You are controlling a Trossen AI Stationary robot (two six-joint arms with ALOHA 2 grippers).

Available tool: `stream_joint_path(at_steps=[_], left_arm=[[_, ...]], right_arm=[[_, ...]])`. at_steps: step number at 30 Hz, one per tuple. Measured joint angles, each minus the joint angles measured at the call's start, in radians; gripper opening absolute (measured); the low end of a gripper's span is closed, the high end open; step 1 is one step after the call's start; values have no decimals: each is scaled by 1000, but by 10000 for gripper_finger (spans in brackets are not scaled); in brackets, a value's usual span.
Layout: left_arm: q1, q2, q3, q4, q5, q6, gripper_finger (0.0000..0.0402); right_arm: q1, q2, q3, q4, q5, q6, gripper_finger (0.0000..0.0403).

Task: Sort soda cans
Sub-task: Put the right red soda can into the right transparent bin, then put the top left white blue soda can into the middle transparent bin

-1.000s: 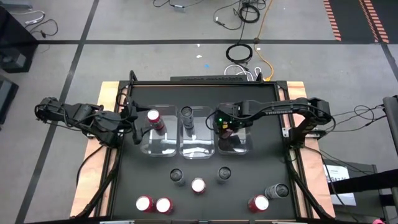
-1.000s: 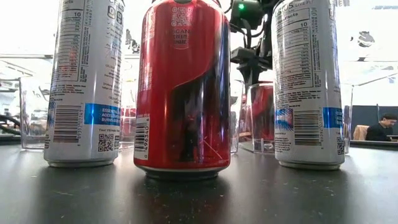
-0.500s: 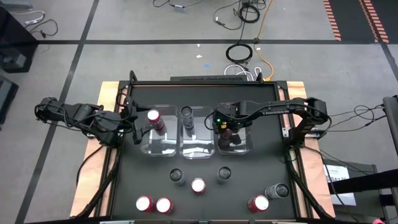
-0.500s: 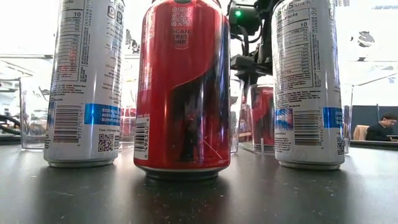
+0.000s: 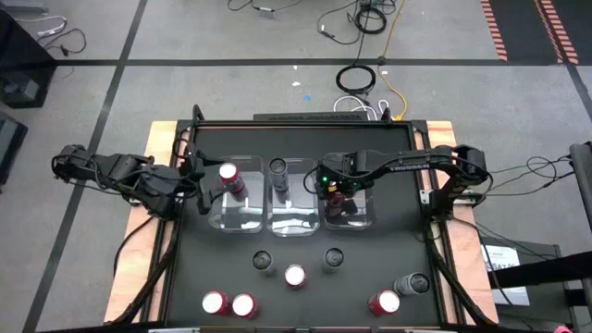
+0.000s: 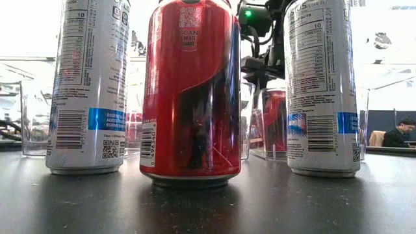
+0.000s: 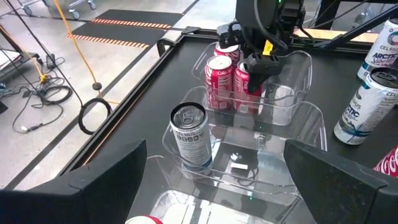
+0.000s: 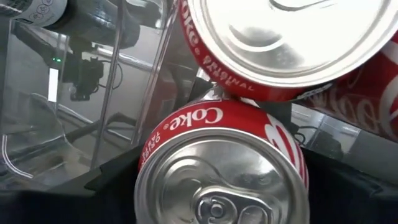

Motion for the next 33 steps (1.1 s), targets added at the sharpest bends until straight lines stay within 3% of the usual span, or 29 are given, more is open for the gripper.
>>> stream_joint_path(at_steps=[6, 11, 15, 20, 24, 33], left_arm=[[0, 0, 0, 0, 0, 0, 389], [0, 5, 0, 3, 1, -10, 389], [-6, 22, 0, 48, 0, -77, 389], [-47, 78, 9, 69, -7, -199, 389], [-110, 194, 51, 67, -24, -293, 389], [-222, 528, 325, -86, -81, -488, 389]], right_arm=[[4, -28, 0, -10, 0, 20, 394], [19, -93, -1, -19, 17, -4, 385], [84, -191, -1, -57, 132, 35, 383], [237, -316, -1, -138, 257, 169, 384], [397, -364, -1, -191, 314, 317, 384], [762, -354, -1, -302, 431, 684, 384]])
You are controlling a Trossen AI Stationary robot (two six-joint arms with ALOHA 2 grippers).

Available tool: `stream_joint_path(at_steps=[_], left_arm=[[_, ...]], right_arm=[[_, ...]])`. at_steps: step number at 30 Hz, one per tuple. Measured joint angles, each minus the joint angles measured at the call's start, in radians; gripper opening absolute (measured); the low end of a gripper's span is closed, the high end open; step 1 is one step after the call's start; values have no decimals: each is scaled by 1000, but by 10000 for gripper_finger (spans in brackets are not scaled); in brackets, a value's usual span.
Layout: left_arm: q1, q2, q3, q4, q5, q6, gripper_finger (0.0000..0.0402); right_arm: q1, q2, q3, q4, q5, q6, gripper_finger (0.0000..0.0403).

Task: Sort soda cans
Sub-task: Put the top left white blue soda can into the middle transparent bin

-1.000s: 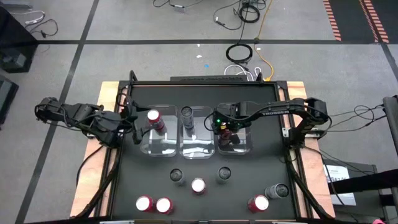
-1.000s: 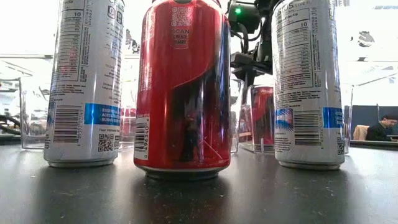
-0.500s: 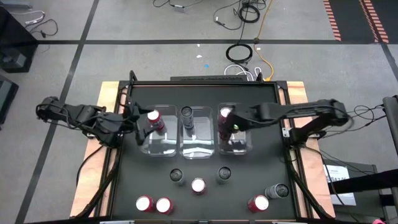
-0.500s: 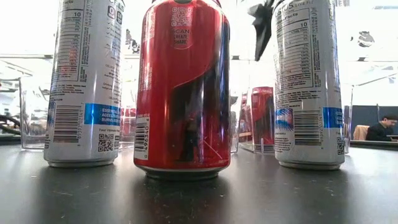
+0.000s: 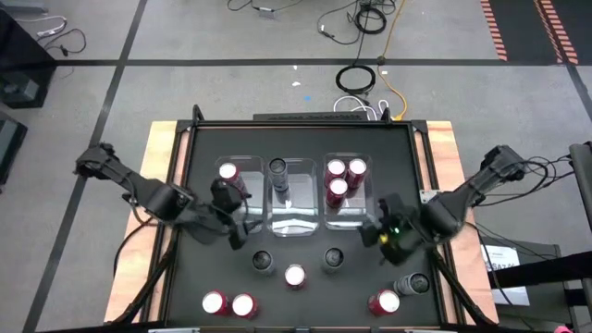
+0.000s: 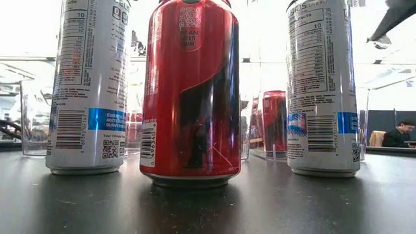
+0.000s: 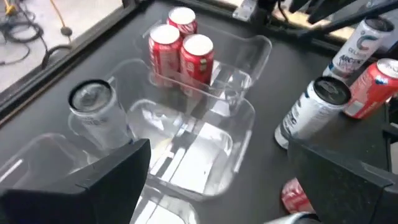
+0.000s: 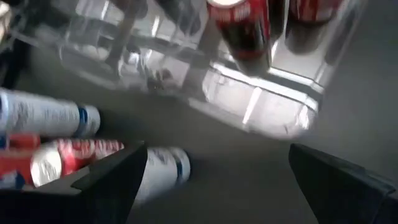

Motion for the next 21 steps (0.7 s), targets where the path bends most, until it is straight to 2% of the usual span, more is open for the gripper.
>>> stream_joint_path(at_steps=[6, 9, 11, 16, 21], left_arm=[[-35, 187, 268, -290, 23, -303, 389], [-36, 267, 380, -436, 79, -526, 389], [-36, 313, 430, -493, 130, -610, 389], [-35, 400, 466, -514, 270, -764, 389], [-35, 466, 466, -515, 385, -832, 389]], right_arm=[[171, 53, 0, -57, -2, 173, 384], [231, 90, 0, -71, -4, 241, 384], [264, 118, 0, -71, -5, 275, 384], [331, 188, 0, -69, -30, 369, 384], [380, 235, 0, -66, -96, 457, 384]])
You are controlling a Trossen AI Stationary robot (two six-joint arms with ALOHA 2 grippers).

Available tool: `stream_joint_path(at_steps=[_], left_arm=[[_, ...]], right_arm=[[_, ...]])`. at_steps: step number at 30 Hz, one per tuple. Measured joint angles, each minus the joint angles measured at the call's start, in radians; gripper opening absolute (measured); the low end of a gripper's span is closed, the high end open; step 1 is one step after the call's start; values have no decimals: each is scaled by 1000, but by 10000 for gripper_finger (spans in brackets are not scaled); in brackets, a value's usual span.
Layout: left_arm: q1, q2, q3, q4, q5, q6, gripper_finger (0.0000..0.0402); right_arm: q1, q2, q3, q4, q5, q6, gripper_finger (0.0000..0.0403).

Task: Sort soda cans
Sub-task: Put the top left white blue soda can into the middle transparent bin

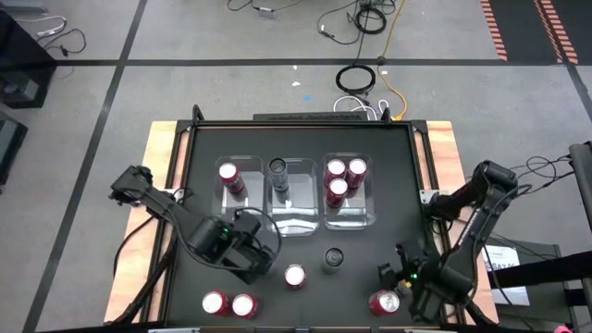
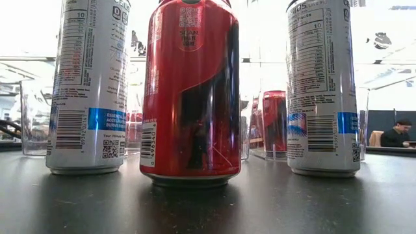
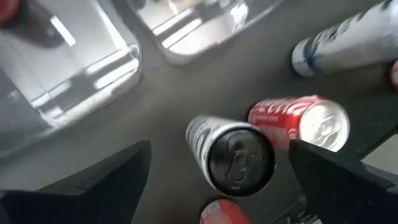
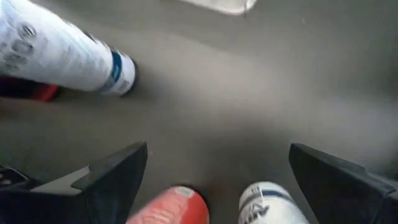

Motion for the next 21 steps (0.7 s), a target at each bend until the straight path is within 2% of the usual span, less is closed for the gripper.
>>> stream_joint_path(at_steps=[21], left_arm=[[1, 35, -30, 81, 46, -25, 389]], right_arm=[[30, 33, 0, 60, -17, 25, 384]])
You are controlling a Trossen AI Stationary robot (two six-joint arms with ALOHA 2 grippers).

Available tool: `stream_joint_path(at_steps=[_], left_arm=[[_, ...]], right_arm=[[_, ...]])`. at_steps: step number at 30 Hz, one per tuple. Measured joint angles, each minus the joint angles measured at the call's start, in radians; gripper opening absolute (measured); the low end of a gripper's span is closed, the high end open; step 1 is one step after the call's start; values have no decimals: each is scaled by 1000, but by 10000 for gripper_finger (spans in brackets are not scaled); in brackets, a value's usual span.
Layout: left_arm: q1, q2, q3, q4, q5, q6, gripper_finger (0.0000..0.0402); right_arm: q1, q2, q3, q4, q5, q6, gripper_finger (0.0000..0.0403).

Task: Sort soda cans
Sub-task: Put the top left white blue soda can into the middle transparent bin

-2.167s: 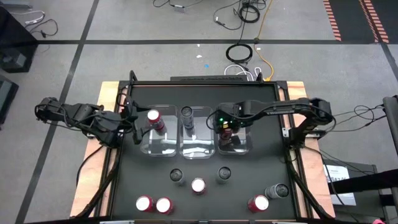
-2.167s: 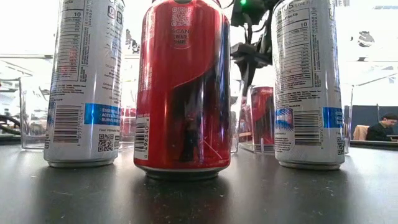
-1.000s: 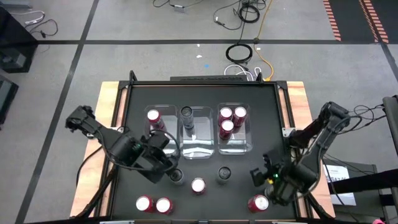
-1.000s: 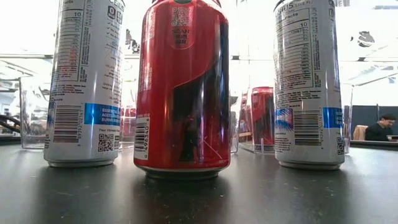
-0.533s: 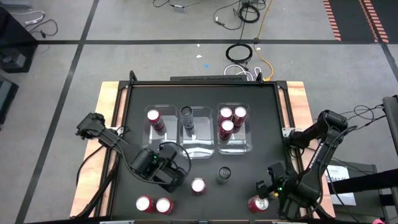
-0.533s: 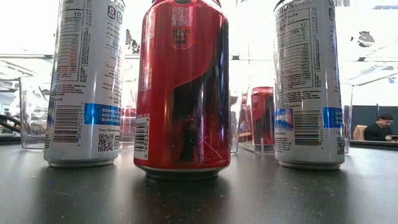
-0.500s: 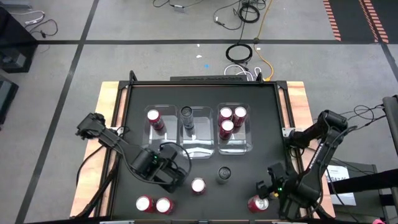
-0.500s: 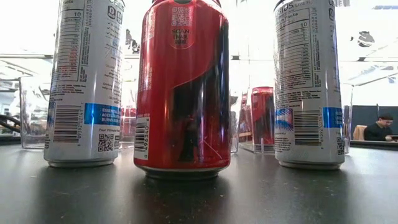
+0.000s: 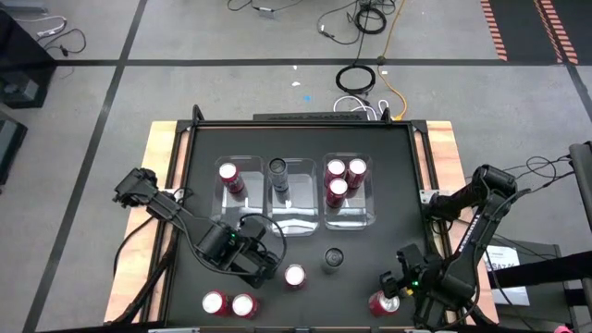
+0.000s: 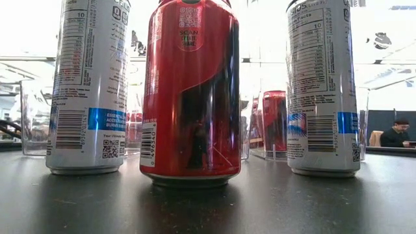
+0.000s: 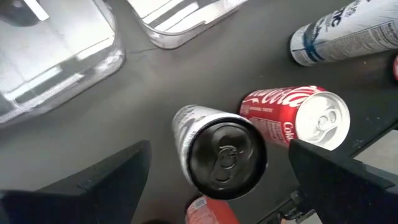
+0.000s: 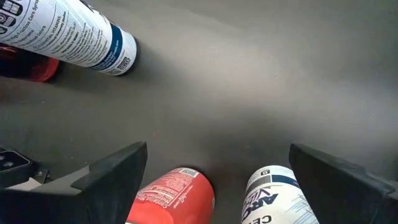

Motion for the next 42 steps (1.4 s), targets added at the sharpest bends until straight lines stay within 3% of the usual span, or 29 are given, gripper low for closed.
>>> stream_joint_path(at_steps=[37, 42], left_arm=[[0, 168, -9, 15, 32, 97, 389], [0, 171, -9, 22, 54, 105, 371]], right_arm=[[0, 0, 0, 2, 2, -7, 384], [0, 0, 0, 2, 2, -7, 384]])
